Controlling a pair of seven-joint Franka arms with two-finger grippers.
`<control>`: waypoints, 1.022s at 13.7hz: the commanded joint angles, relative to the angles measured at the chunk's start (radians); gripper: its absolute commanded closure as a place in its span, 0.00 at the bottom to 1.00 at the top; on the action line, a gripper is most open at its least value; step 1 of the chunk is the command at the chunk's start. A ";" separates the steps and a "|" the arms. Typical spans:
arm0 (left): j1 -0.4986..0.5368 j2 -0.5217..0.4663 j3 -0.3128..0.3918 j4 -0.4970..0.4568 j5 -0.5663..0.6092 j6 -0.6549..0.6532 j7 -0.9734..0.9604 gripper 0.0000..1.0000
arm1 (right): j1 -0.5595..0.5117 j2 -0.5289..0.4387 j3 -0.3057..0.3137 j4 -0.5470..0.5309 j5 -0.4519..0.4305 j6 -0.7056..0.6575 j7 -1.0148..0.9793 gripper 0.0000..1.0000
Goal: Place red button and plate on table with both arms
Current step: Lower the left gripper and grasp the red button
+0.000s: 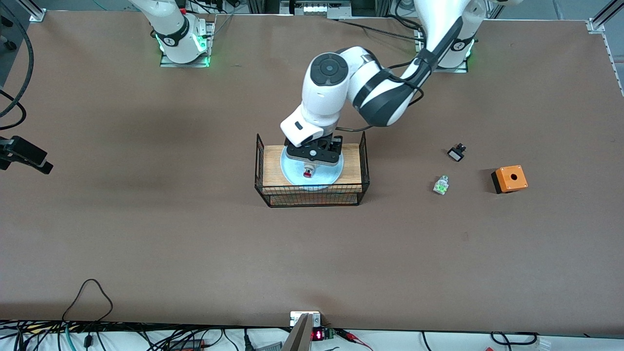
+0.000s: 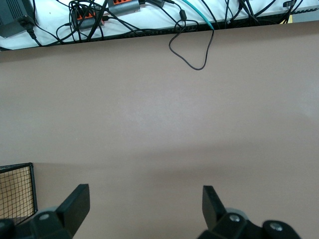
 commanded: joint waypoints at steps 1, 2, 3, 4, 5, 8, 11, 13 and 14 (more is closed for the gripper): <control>-0.028 0.046 0.016 0.037 0.069 0.022 -0.046 0.00 | -0.006 -0.004 0.006 -0.003 -0.007 0.006 -0.015 0.00; -0.031 0.052 0.014 0.037 0.106 0.027 -0.048 0.00 | -0.004 -0.002 0.006 -0.003 -0.007 0.007 -0.015 0.00; -0.032 0.060 0.014 0.035 0.120 0.027 -0.048 0.01 | -0.004 -0.002 0.006 -0.003 -0.007 0.007 -0.015 0.00; -0.032 0.062 0.014 0.035 0.120 0.027 -0.048 0.06 | -0.006 -0.002 0.006 -0.003 -0.005 0.007 -0.015 0.00; -0.034 0.062 0.013 0.032 0.121 0.027 -0.046 0.17 | -0.006 -0.004 0.006 -0.003 -0.005 0.006 -0.015 0.00; -0.035 0.063 0.012 0.028 0.121 0.026 -0.046 0.50 | -0.006 -0.001 0.006 -0.004 -0.011 0.006 -0.006 0.00; -0.034 0.062 0.011 0.029 0.120 0.024 -0.045 0.72 | -0.006 0.005 0.006 -0.004 -0.007 0.006 0.005 0.00; -0.032 0.054 0.011 0.032 0.120 0.019 -0.048 0.78 | -0.009 0.027 0.005 -0.004 -0.007 0.003 -0.012 0.00; -0.026 0.043 0.008 0.035 0.117 0.013 -0.043 0.78 | -0.009 0.030 0.005 -0.004 -0.007 0.004 -0.012 0.00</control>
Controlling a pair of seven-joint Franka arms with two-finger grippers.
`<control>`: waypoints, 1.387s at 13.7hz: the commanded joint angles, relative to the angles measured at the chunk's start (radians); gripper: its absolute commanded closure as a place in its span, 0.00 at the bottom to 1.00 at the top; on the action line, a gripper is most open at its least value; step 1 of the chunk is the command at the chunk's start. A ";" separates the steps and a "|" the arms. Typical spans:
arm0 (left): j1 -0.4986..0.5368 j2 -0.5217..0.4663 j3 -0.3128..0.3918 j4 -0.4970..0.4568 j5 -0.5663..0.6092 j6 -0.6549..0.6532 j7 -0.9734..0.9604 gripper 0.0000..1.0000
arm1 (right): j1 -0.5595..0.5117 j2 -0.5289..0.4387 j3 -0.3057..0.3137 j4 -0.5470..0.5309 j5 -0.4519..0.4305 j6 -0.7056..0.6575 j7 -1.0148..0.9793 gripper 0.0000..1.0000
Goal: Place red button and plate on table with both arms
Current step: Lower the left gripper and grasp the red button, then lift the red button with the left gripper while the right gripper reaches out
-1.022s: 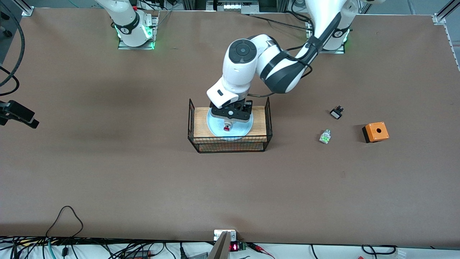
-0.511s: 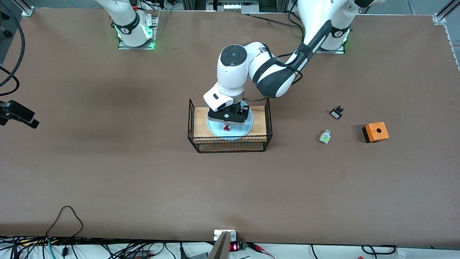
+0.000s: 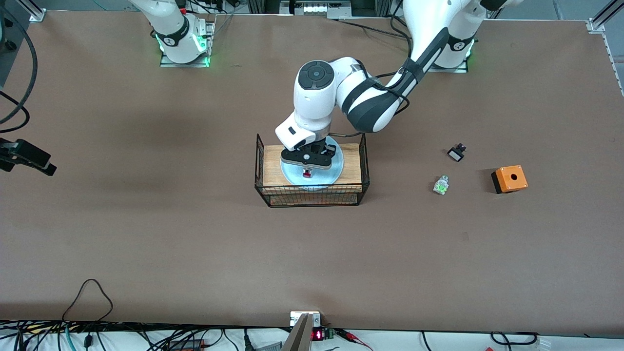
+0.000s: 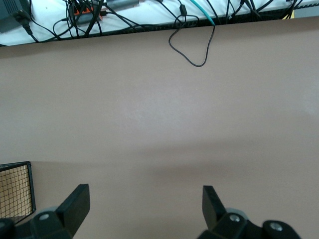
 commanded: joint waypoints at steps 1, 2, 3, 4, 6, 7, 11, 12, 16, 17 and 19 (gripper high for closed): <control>-0.001 -0.036 0.006 0.028 0.018 -0.037 -0.009 0.78 | -0.007 0.010 0.005 -0.001 -0.010 0.001 -0.011 0.00; 0.004 -0.057 0.003 0.033 0.015 -0.081 -0.006 0.78 | -0.005 0.010 0.005 -0.001 -0.010 -0.003 -0.012 0.00; 0.004 -0.085 0.003 0.034 0.012 -0.111 -0.006 0.78 | -0.004 0.009 0.007 -0.001 -0.011 -0.006 -0.012 0.00; 0.011 -0.117 0.002 0.034 0.006 -0.148 -0.006 0.78 | -0.002 0.005 0.007 -0.001 -0.013 -0.008 -0.012 0.00; 0.034 -0.166 -0.001 0.034 -0.026 -0.226 -0.003 0.78 | -0.009 0.007 0.005 -0.001 -0.007 -0.038 -0.015 0.00; 0.050 -0.197 -0.001 0.034 -0.034 -0.266 -0.001 0.78 | -0.009 0.009 0.005 0.000 -0.007 -0.048 -0.015 0.00; 0.149 -0.272 -0.002 0.034 -0.053 -0.430 0.150 0.78 | -0.024 0.004 0.004 0.000 0.003 -0.080 -0.015 0.00; 0.195 -0.286 0.000 0.033 -0.069 -0.473 0.234 0.78 | -0.024 0.004 0.005 0.000 0.003 -0.094 -0.015 0.00; 0.373 -0.299 0.000 0.019 -0.085 -0.539 0.544 0.79 | 0.028 -0.019 0.007 -0.006 -0.011 -0.114 0.046 0.00; 0.419 -0.297 0.000 0.008 -0.085 -0.539 0.627 0.79 | 0.036 -0.021 0.008 -0.004 -0.013 -0.133 0.117 0.00; 0.517 -0.289 0.000 -0.022 -0.085 -0.519 0.770 0.79 | 0.105 -0.025 0.005 -0.004 -0.025 -0.155 0.318 0.00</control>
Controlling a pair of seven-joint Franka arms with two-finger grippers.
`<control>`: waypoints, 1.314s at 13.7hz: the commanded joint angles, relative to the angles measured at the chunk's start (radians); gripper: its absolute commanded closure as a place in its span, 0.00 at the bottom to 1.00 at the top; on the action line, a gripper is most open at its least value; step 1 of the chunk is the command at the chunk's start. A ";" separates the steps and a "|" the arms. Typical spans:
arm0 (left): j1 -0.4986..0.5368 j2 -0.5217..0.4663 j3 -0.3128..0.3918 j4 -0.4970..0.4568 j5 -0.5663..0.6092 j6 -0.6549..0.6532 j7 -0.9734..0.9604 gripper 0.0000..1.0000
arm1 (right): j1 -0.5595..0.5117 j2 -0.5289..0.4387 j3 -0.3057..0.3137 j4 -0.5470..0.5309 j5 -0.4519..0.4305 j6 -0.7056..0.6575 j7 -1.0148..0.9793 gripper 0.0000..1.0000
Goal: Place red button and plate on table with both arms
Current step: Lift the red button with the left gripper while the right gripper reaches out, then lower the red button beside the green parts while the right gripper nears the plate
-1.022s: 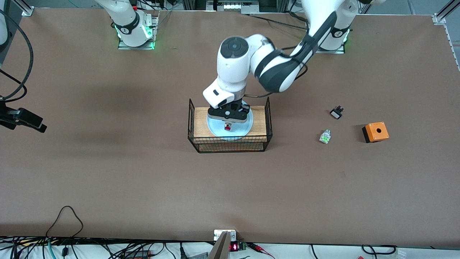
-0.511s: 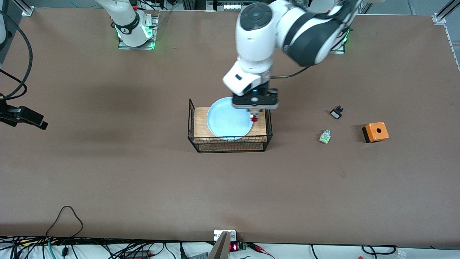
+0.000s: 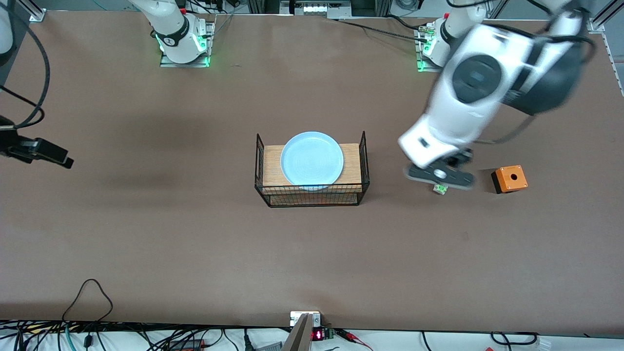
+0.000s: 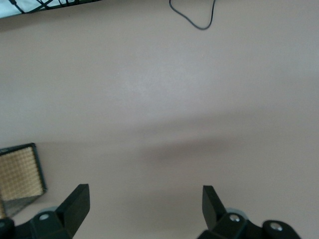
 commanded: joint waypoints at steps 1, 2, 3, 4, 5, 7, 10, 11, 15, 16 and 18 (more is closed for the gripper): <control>0.121 -0.012 -0.014 -0.065 -0.019 0.032 0.181 0.79 | 0.102 -0.020 0.001 -0.004 -0.055 -0.041 0.271 0.00; 0.150 -0.012 -0.014 -0.097 -0.019 0.068 0.214 0.79 | 0.151 -0.020 0.001 -0.004 -0.078 -0.045 0.394 0.00; 0.182 -0.010 -0.012 -0.134 -0.019 0.110 0.243 0.79 | 0.179 -0.020 0.003 -0.005 -0.083 -0.045 0.503 0.00; 0.221 -0.010 -0.012 -0.180 -0.019 0.165 0.283 0.79 | 0.196 -0.022 0.009 -0.007 -0.082 -0.043 0.597 0.00; 0.251 -0.008 -0.012 -0.220 -0.019 0.220 0.313 0.79 | 0.207 -0.022 0.023 -0.013 -0.077 -0.043 0.687 0.00; 0.285 0.022 -0.012 -0.263 -0.018 0.300 0.343 0.79 | 0.210 -0.025 0.076 -0.019 -0.080 -0.043 0.828 0.00; 0.351 0.090 -0.012 -0.286 -0.018 0.372 0.405 0.79 | 0.251 -0.024 0.119 -0.027 -0.083 -0.032 1.060 0.00; 0.358 0.099 -0.012 -0.304 -0.018 0.401 0.410 0.79 | 0.279 -0.020 0.119 -0.027 -0.083 -0.031 1.138 0.00; 0.388 0.169 -0.011 -0.338 -0.018 0.532 0.410 0.79 | 0.334 -0.014 0.121 -0.034 -0.070 -0.003 1.240 0.00; 0.390 0.186 -0.011 -0.338 -0.018 0.556 0.410 0.79 | 0.334 -0.017 0.133 -0.056 -0.068 0.032 1.233 0.00; 0.388 0.206 -0.011 -0.338 -0.018 0.575 0.410 0.79 | 0.336 -0.017 0.156 -0.105 -0.076 0.095 1.237 0.00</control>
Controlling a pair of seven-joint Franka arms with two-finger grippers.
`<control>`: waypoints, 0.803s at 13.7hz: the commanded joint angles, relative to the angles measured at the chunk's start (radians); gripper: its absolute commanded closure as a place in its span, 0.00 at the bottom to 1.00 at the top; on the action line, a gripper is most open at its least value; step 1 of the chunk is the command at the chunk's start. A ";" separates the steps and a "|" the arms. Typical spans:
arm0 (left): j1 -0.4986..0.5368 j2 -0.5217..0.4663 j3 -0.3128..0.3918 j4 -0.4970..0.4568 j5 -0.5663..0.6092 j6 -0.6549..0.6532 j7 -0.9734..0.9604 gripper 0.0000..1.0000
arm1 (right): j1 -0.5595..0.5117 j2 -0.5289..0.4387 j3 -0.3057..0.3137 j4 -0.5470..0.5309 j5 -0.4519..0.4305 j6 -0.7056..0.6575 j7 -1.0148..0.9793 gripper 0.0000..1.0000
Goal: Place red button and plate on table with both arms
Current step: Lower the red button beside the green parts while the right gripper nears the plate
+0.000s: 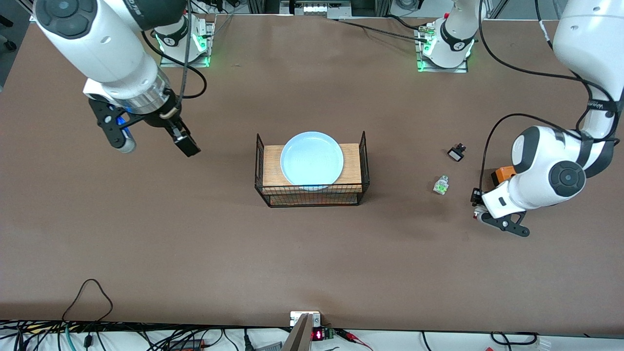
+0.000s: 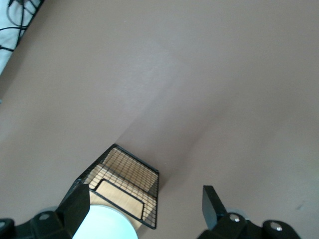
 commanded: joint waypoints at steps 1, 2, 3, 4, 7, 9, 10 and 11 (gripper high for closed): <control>0.014 0.019 -0.012 -0.001 -0.014 0.030 0.026 0.79 | -0.002 -0.013 0.040 -0.078 -0.013 0.086 0.021 0.00; 0.014 0.029 -0.012 -0.003 -0.014 0.045 0.026 0.78 | -0.003 -0.013 0.060 -0.076 -0.021 0.095 0.018 0.00; 0.014 0.039 -0.012 -0.010 -0.014 0.061 0.026 0.78 | -0.002 -0.010 0.062 -0.076 -0.026 0.096 0.017 0.00; 0.014 0.042 -0.011 -0.015 -0.011 0.077 0.027 0.78 | 0.006 -0.008 0.064 -0.075 -0.027 0.096 0.021 0.00; 0.022 0.055 -0.011 -0.015 -0.010 0.087 0.027 0.78 | 0.056 0.003 0.067 -0.073 -0.048 0.102 0.032 0.00; 0.026 0.082 -0.009 -0.019 -0.003 0.113 0.030 0.77 | 0.070 0.009 0.068 -0.073 -0.070 0.103 0.035 0.00; 0.029 0.085 -0.009 -0.021 -0.002 0.114 0.035 0.77 | 0.076 0.013 0.068 -0.073 -0.061 0.109 0.037 0.00; 0.028 0.094 -0.008 -0.023 -0.002 0.116 0.035 0.77 | 0.101 0.018 0.068 -0.073 -0.062 0.126 0.043 0.00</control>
